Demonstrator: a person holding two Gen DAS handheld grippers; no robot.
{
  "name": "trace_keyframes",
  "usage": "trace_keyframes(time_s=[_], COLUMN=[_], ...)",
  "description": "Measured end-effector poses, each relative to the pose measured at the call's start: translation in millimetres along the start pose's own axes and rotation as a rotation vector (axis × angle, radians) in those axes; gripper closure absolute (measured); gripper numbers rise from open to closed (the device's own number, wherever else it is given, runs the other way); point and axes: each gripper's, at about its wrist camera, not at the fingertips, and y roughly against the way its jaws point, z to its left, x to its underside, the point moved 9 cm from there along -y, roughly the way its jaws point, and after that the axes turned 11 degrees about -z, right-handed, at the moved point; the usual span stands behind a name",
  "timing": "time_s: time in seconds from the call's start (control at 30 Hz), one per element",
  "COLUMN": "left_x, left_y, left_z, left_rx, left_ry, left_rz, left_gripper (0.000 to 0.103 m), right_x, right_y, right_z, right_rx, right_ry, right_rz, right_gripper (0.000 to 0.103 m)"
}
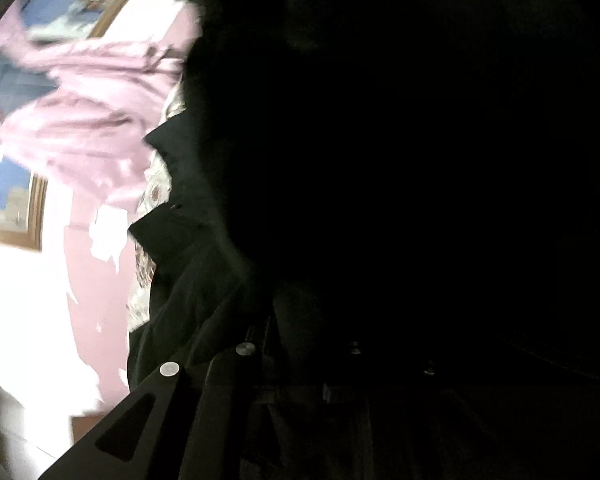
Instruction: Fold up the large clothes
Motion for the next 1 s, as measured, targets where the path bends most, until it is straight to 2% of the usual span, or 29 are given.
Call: trace_keyframes(time_s=[0.1, 0.2, 0.27, 0.3, 0.33, 0.4, 0.43, 0.47, 0.5, 0.57, 0.63, 0.67, 0.7, 0.77, 0.83, 0.9, 0.97, 1.0], left_x=[-3.5, 0.5, 6.9, 11.3, 24.4, 41.4, 53.9, 61.9, 70.3, 81.1, 94.6, 100.6, 109.3, 121.4, 130.6, 137.8, 142.3, 143.2], left_y=[31.2, 62.7, 73.7, 77.0, 66.4, 51.8, 41.6, 31.0, 13.1, -8.9, -36.0, -44.0, -52.6, -58.7, -59.5, -61.1, -58.9, -57.6], left_z=[18.5, 62.5, 91.0, 105.1, 126.4, 151.1, 160.5, 166.8, 179.5, 178.8, 171.1, 164.4, 156.2, 140.5, 128.6, 118.6, 110.2, 108.6], left_rx=[0.070, 0.151, 0.137, 0.105, 0.086, 0.054, 0.037, 0.031, 0.033, 0.063, 0.092, 0.103, 0.102, 0.112, 0.115, 0.107, 0.096, 0.096], left_ry=[0.224, 0.564, 0.699, 0.749, 0.778, 0.856, 0.893, 0.920, 0.947, 0.998, 1.018, 1.018, 1.005, 0.999, 1.000, 0.986, 0.970, 0.970], left_rz=[-0.040, -0.094, -0.121, -0.126, -0.123, -0.097, -0.073, -0.057, -0.034, 0.014, 0.079, 0.110, 0.147, 0.194, 0.218, 0.233, 0.244, 0.247], left_gripper=[0.088, 0.088, 0.087, 0.085, 0.085, 0.085, 0.085, 0.085, 0.085, 0.085, 0.085, 0.085, 0.085, 0.085, 0.084, 0.084, 0.084, 0.084], right_x=[-11.8, -25.8, -40.9, -52.1, -60.4, -73.1, -77.8, -80.1, -83.4, -88.7, -92.5, -93.1, -95.5, -98.3, -102.7, -102.0, -86.2, -78.6], right_y=[7.2, 23.3, 38.8, 47.9, 50.9, 48.9, 47.9, 48.1, 48.7, 51.7, 53.5, 63.0, 70.6, 97.0, 122.8, 128.7, 106.4, 92.6], right_z=[18.1, 35.9, 42.2, 40.9, 33.9, 5.1, -9.2, -17.6, -23.0, -29.5, -36.4, -43.6, -46.5, -49.8, -35.7, -17.3, 3.7, 4.7], right_rx=[0.010, 0.010, -0.004, -0.007, 0.043, 0.285, 0.357, 0.374, 0.346, 0.311, 0.309, 0.320, 0.334, 0.418, 0.499, 0.444, 0.320, 0.289], right_ry=[0.168, 0.352, 0.419, 0.418, 0.410, 0.515, 0.521, 0.501, 0.464, 0.403, 0.330, 0.304, 0.287, 0.306, 0.381, 0.450, 0.523, 0.545], right_rz=[0.004, -0.009, -0.051, -0.081, -0.088, -0.058, -0.049, -0.046, -0.056, -0.079, -0.100, -0.118, -0.146, -0.250, -0.372, -0.399, -0.324, -0.271], right_gripper=[0.094, 0.094, 0.094, 0.094, 0.094, 0.094, 0.094, 0.094, 0.094, 0.093, 0.082, 0.081, 0.080, 0.075, 0.064, 0.063, 0.063, 0.063])
